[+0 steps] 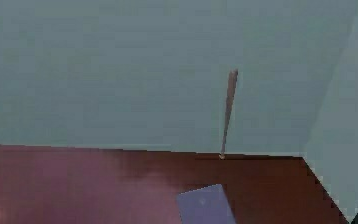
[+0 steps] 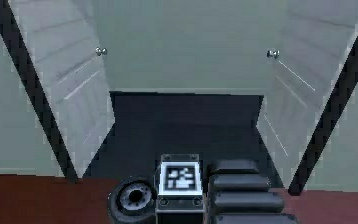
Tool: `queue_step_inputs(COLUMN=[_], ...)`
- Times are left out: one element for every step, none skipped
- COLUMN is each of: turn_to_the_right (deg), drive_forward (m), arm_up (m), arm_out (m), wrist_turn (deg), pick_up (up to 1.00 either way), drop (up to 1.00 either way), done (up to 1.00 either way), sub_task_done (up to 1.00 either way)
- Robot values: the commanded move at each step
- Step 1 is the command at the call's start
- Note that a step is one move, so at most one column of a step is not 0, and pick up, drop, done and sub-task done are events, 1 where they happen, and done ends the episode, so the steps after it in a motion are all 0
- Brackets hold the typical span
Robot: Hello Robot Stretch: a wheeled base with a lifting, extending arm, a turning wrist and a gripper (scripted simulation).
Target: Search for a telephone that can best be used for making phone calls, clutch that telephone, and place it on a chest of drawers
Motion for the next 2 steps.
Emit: queue_step_inputs(turn_to_the_right=[45.0,24.0], drive_forward=[0.00,0.00], arm_up=[0.00,0.00], arm_out=[0.00,0.00], wrist_turn=[0.0,0.0], pick_up=[0.00,0.00], drop=[0.00,0.00], done=[0.00,0.00], sub_task_done=[0.00,0.00])
